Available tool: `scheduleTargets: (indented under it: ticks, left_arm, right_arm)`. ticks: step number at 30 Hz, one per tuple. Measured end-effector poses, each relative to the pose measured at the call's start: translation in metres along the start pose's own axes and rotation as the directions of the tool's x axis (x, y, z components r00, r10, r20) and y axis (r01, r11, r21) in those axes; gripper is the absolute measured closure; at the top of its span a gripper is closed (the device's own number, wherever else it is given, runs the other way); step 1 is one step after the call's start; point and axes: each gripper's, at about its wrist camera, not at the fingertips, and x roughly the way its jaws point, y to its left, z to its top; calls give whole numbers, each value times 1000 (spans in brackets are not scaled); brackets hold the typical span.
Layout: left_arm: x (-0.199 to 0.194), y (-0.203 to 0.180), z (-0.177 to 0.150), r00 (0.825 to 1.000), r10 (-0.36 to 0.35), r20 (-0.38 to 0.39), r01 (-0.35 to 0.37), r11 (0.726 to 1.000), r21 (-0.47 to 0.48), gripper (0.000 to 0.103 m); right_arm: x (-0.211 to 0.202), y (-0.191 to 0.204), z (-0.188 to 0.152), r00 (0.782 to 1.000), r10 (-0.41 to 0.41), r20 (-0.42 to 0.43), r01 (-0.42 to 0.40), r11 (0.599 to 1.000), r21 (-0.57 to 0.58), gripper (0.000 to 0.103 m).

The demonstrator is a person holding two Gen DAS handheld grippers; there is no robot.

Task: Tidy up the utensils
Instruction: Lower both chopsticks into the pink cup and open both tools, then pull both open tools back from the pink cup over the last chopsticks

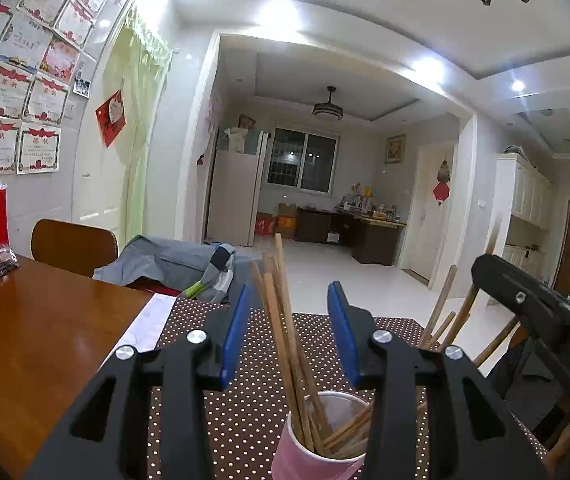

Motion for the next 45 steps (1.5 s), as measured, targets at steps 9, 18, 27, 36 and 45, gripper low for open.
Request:
scheduleTargets:
  ticks: [9, 18, 27, 36, 45]
  left_arm:
    - [0, 1, 1, 1000, 2, 3, -2, 1000, 1, 61]
    - [-15, 6, 6, 1000, 11, -1, -11, 1000, 3, 59]
    - [-65, 2, 10, 1000, 23, 20, -24, 998, 50, 58]
    - [-120, -2, 9, 999, 45, 27, -47, 996, 72, 57]
    - [-156, -10, -2, 999, 37, 10, -38, 995, 97, 57]
  right_arm:
    - [-2, -2, -2, 1000, -1, -12, 1, 1000, -2, 86]
    - [-18, -1, -3, 999, -42, 32, 43, 999, -22, 50]
    - [-58, 8, -8, 997, -77, 28, 78, 996, -43, 50]
    - [-103, 15, -8, 997, -78, 14, 78, 996, -40, 50]
    - [-136, 27, -17, 997, -70, -12, 70, 996, -49, 49]
